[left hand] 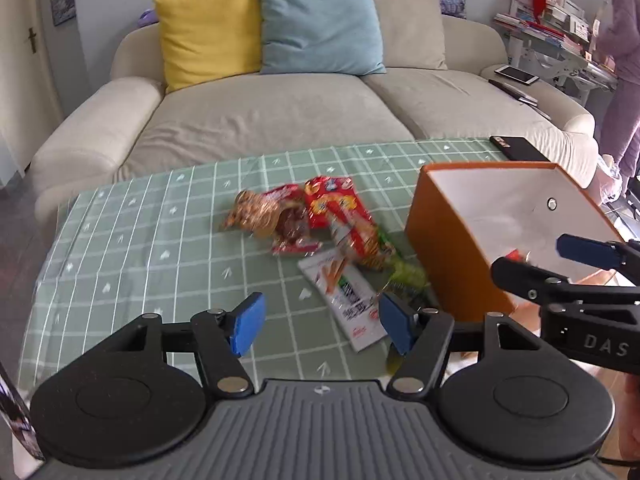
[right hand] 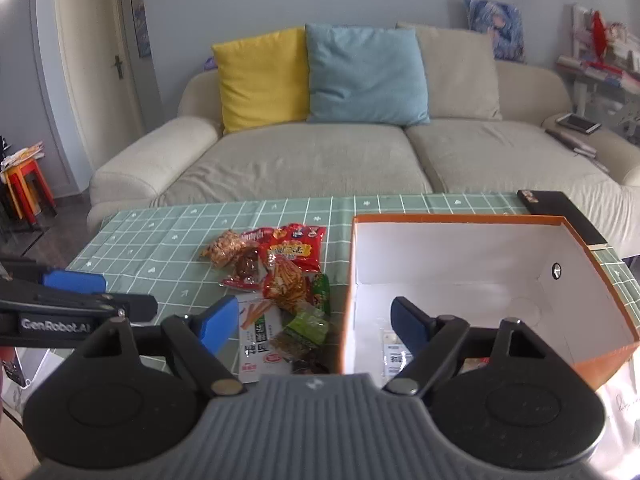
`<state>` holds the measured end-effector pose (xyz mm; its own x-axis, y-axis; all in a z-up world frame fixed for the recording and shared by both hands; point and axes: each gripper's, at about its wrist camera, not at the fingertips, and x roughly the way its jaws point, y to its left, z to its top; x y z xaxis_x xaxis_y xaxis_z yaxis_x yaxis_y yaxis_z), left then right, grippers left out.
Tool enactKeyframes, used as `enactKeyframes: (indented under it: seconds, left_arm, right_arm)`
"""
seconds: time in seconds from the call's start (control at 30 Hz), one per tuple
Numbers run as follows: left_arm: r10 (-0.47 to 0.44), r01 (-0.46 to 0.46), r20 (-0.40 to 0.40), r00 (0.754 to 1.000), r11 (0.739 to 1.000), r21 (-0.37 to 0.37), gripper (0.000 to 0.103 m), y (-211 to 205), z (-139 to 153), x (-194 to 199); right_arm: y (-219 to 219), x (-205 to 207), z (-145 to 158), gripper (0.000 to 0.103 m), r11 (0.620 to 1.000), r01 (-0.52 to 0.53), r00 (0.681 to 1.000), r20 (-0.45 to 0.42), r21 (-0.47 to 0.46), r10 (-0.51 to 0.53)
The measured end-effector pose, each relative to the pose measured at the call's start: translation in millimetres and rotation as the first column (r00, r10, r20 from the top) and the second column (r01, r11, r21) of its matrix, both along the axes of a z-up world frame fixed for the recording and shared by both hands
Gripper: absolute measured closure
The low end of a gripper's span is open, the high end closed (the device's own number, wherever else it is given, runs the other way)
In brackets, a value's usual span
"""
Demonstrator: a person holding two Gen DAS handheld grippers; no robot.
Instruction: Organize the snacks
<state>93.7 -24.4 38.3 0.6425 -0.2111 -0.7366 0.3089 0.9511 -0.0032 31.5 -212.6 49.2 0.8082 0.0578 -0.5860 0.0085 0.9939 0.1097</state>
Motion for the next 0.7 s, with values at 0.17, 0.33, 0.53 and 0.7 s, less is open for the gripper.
enactKeyframes:
  seconds: [0.17,0.33,0.53,0.7]
  left_arm:
    - [0.0,0.0,-0.055,0.998,1.0,-0.007,0.031,18.0,-35.5,-12.6]
    - [0.015,-0.017,-0.097,0.995,1.0,-0.016,0.034,24.9,-68.4,-17.9]
    - [0.016,-0.018,-0.11,0.994,1.0,-0.013,0.035,22.5,-90.8,-17.4]
    - [0.054,-0.056,-0.085,0.995,0.998,-0.018,0.035,26.4,-97.1,-11.1]
  right_arm:
    - [30.9,-25.5,-28.2,0.022,0.999,0.013,1.0,-0.001,-0.031,-0.013]
    - [52.2,-23.8,-68.3,0.038,0.996,-0.018,0.995,-0.099,-0.087,0.009]
    - [53.4,-0.5,-99.8,0.046,0.997,-0.019,0.986,-0.167,-0.073,0.006]
    - [63.4,18.8,-112.1,0.044,0.992,0.027,0.987,-0.156,-0.122,-0.046]
